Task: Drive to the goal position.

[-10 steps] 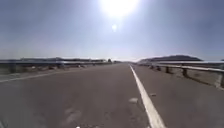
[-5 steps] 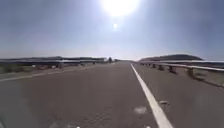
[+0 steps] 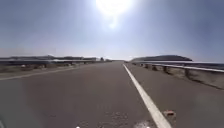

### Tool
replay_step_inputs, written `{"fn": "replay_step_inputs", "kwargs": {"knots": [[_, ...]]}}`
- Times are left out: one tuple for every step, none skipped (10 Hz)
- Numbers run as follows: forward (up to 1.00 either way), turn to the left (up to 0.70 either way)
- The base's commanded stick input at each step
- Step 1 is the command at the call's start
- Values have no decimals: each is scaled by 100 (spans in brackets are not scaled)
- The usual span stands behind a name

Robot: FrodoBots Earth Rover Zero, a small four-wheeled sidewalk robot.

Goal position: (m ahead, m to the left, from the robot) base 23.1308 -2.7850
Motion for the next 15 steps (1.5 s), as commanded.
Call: {"fn": "replay_step_inputs", "kwargs": {"knots": [[70,0],[70,0],[70,0],[70,0],[70,0],[70,0],[70,0],[70,0],[70,0],[70,0],[70,0],[70,0],[70,0],[70,0],[70,-19]]}}
